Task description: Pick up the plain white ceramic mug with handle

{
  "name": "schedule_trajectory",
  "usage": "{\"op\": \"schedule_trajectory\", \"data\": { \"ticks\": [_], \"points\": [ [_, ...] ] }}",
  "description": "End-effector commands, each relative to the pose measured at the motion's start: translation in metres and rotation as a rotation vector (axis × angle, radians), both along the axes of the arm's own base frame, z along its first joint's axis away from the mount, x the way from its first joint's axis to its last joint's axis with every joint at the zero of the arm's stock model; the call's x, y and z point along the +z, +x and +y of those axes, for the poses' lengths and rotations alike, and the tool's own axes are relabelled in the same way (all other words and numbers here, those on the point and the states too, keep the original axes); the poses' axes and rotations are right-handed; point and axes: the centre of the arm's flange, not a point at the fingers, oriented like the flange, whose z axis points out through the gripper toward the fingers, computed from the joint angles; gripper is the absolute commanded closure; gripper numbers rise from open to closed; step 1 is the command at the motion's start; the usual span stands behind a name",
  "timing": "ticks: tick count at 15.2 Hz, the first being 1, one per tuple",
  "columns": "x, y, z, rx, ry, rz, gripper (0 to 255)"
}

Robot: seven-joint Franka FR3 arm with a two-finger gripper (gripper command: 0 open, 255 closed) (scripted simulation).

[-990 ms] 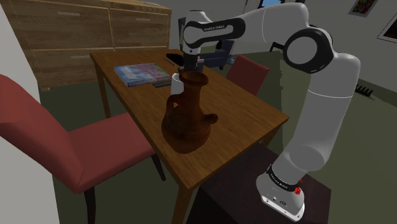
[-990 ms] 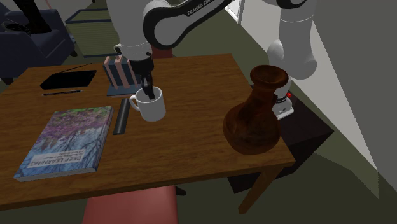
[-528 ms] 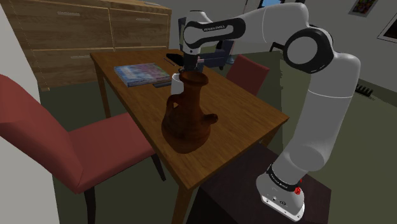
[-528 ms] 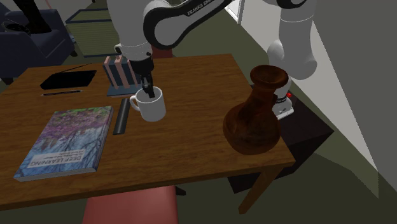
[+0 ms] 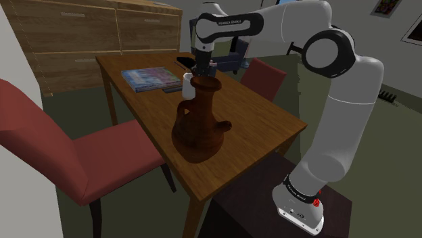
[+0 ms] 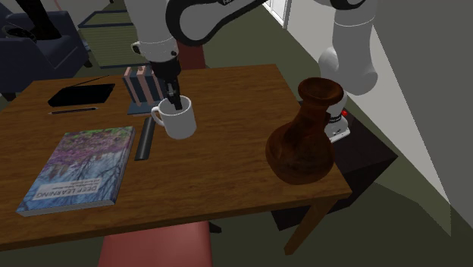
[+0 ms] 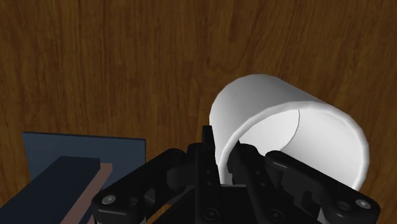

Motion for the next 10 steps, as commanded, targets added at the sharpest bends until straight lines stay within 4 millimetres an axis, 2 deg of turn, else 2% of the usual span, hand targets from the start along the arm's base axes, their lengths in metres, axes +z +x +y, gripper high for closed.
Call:
{"op": "schedule_trajectory", "data": {
  "ticks": [1, 8, 10],
  "points": [
    [0.012, -0.001, 0.0, 0.0, 0.0, 0.0, 255],
    [0.049, -0.001, 0.0, 0.0, 0.0, 0.0, 255],
    [0.05, -0.001, 0.0, 0.0, 0.0, 0.0, 255]
  ]
}}
